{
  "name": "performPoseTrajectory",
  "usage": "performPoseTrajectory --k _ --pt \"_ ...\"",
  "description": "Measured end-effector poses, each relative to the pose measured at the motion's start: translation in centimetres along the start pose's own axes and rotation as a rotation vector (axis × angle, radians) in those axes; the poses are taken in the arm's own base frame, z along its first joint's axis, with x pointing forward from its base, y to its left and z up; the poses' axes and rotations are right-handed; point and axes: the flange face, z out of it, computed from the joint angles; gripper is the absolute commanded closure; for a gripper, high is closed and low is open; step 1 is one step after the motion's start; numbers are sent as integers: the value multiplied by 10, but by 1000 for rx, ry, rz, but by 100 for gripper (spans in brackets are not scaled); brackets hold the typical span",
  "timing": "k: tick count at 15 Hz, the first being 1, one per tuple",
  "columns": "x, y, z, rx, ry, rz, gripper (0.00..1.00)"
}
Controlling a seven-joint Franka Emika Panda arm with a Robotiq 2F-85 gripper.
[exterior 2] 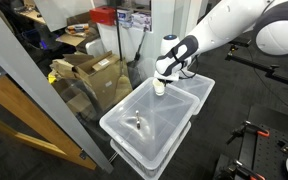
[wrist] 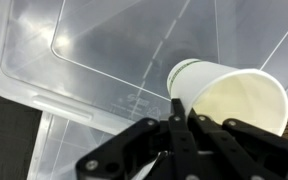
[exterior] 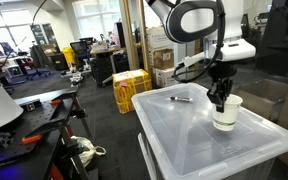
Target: Move the cup to the right
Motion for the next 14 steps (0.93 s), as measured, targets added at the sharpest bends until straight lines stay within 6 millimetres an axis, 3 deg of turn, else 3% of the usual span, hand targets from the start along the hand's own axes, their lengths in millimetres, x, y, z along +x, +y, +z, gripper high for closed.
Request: performPoseTrajectory --k 2,3,8,13,14 --pt "-1 0 12 -7 1 4 99" --pt "-2 0 17 -10 1 10 76" --pt "-2 -2 30 3 24 8 42" --pt "3 -3 25 45 74 11 3" --pt "5 -3 23 55 87 12 0"
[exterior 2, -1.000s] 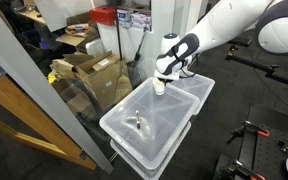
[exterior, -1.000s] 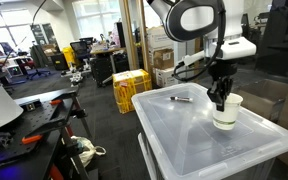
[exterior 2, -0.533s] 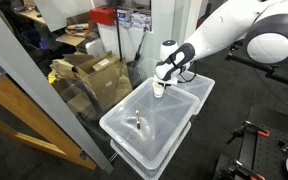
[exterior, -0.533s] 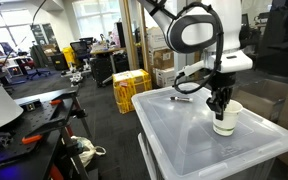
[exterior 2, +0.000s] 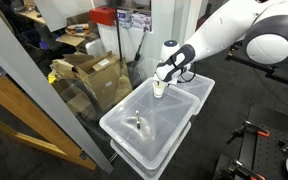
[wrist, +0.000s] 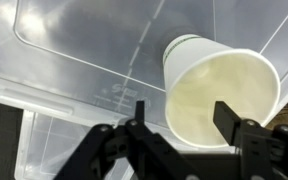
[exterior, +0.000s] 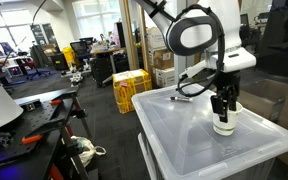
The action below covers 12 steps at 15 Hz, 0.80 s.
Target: Move the cup to the right
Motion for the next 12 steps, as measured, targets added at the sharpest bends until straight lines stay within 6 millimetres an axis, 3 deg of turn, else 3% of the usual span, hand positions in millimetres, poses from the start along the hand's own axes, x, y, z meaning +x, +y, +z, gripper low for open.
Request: performPoseTrajectory --k 6,12 --pt "1 11 -20 39 54 10 0" --pt "-10 30 -58 63 68 21 0"
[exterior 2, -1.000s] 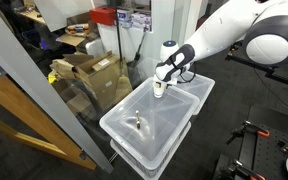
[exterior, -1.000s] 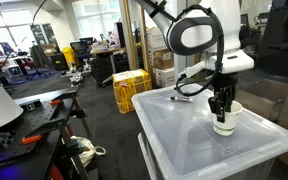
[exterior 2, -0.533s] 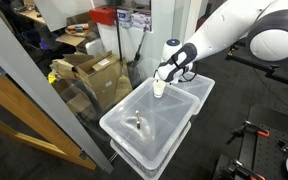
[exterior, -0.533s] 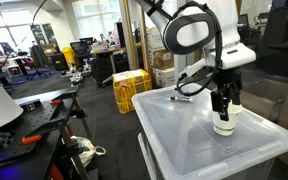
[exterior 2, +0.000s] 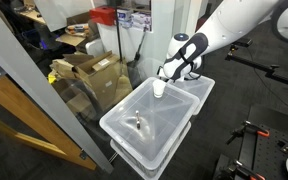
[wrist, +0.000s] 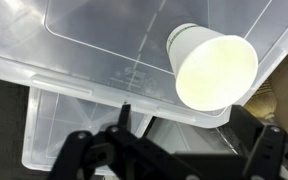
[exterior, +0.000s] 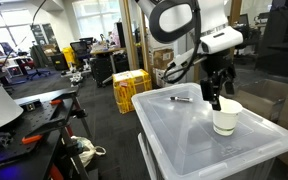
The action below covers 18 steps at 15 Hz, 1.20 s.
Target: Move the cup to the right
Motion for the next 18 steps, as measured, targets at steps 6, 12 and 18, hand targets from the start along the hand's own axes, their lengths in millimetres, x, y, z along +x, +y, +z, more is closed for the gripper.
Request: performPoseTrajectory --k 6,12,18 --pt "-14 7 -70 110 69 -82 0" --pt "-54 -12 -145 212 102 -402 0" --pt "-113 -45 -200 297 68 -732 0"
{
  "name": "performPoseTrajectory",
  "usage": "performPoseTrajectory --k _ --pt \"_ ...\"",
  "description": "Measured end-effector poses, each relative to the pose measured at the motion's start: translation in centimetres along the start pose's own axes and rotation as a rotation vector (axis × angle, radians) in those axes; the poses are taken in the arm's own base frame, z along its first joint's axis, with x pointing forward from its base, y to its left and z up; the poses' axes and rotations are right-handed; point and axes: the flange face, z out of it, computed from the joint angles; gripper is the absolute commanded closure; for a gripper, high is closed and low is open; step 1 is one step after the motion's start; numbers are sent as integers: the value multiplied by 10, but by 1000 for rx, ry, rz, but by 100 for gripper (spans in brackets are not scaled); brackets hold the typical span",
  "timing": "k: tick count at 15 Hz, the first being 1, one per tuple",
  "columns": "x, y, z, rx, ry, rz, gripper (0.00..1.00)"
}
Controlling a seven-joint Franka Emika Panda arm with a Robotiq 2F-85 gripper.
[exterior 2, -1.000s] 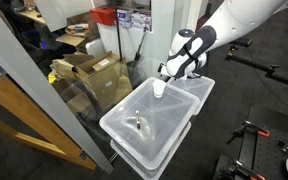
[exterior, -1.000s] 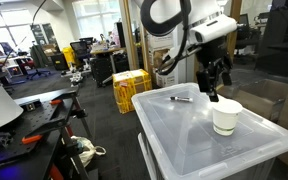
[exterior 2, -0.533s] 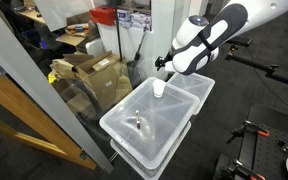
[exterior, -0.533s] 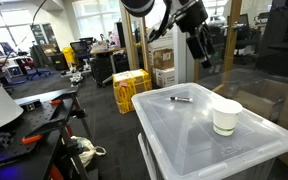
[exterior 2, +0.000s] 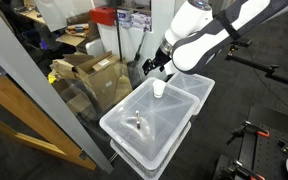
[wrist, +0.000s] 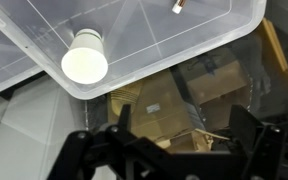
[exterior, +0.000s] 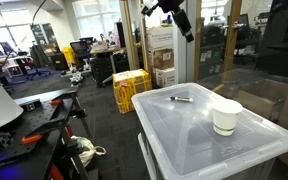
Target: Move the cup to the right
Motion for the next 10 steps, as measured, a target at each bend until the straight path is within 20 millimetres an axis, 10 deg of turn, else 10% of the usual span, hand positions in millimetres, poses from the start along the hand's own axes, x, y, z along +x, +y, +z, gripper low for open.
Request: performPoseTrajectory --k 5,10 --pt "-19 -50 -17 81 -113 -267 0" --pt "-21 -51 -15 82 -122 -274 0"
